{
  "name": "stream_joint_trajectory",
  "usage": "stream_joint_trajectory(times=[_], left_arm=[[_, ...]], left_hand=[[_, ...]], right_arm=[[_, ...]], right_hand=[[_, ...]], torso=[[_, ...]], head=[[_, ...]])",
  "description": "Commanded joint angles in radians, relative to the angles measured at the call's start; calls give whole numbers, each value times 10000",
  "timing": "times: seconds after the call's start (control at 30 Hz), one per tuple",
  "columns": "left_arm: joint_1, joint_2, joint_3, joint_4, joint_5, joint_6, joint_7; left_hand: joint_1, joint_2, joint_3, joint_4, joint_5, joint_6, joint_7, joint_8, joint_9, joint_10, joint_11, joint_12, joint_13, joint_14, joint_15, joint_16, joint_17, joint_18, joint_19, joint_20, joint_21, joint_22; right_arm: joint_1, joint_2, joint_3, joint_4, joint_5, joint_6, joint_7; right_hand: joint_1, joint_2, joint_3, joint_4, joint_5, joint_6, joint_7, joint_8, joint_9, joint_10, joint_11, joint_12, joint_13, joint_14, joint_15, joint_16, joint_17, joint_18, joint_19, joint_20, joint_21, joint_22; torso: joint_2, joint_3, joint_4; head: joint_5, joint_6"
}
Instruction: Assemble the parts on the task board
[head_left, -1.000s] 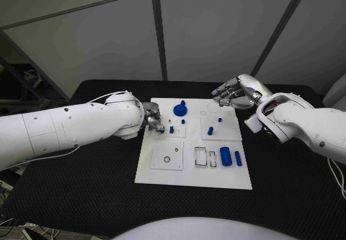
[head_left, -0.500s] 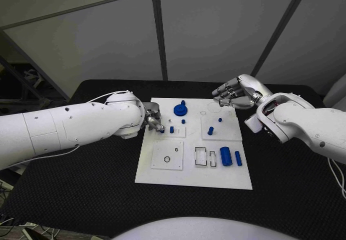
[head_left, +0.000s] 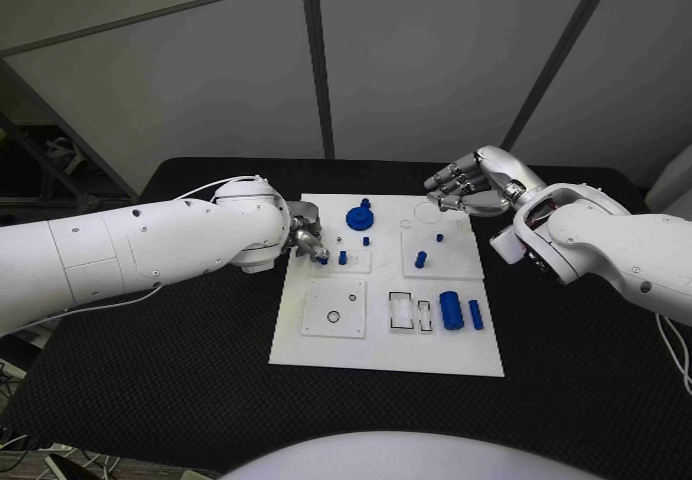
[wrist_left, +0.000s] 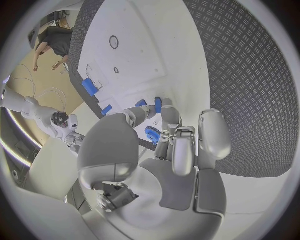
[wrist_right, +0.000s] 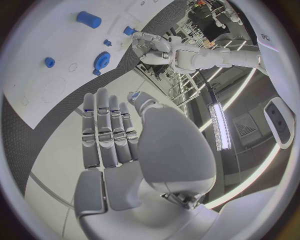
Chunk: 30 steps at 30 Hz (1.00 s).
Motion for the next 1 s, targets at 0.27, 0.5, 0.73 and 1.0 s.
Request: stream_joint_trajectory(times=[0.27, 0.5, 0.73, 1.0], left_arm=[[-66, 74, -52, -39, 111, 646, -83], [-64, 96, -52, -95, 112, 620, -79], [-63, 136, -52, -152, 112, 567, -74], [-63, 186, -52, -236, 109, 578, -73]], left_hand=[[-532, 220, 681, -1226, 20, 215, -150, 55, -212, 622, -356, 322, 595, 865, -108, 44, 1877, -564, 180, -17, 152, 1637], [-887, 351, 68, -932, 13, 340, -199, -8, -403, 664, -389, 387, 759, 867, -135, 43, 1884, -581, 215, -40, 207, 1664], [-1175, 472, -411, -639, -55, 448, -212, -67, -568, 674, -396, 422, 857, 868, -143, 42, 1886, -592, 242, -54, 238, 1684], [-1465, 498, -878, -344, -248, 532, -209, -119, -715, 662, -388, 437, 906, 868, -139, 39, 1886, -596, 255, -52, 230, 1694]], right_arm=[[19, -13, 6, 34, -29, -7, 32], [19, -27, 6, 43, -30, -11, 29], [19, -39, 6, 47, -30, -16, 28], [19, -57, 6, 59, -31, -18, 27]], right_hand=[[-20, -11, 41, 8, 46, 10, 2, -27, 13, 52, 45, -67, -11, 42, 17, -50, 12, 106, 34, 12, -31, -17], [-24, -17, 42, 5, 49, 10, 4, -28, 13, 54, 47, -69, -15, 44, 18, -56, 14, 105, 36, 12, -34, -17], [-24, -17, 42, 5, 49, 10, 4, -28, 13, 54, 47, -69, -15, 44, 18, -56, 14, 105, 36, 12, -34, -17], [-31, -19, 41, 7, 50, 9, 5, -28, 13, 54, 49, -71, -18, 44, 20, -59, 15, 105, 37, 13, -36, -17]], torso=[[-6, 0, 14], [-8, -7, 5], [-11, -4, 3], [-7, -2, 6]], head=[[-13, -15], [-13, -13], [-15, -12], [-23, 4]])
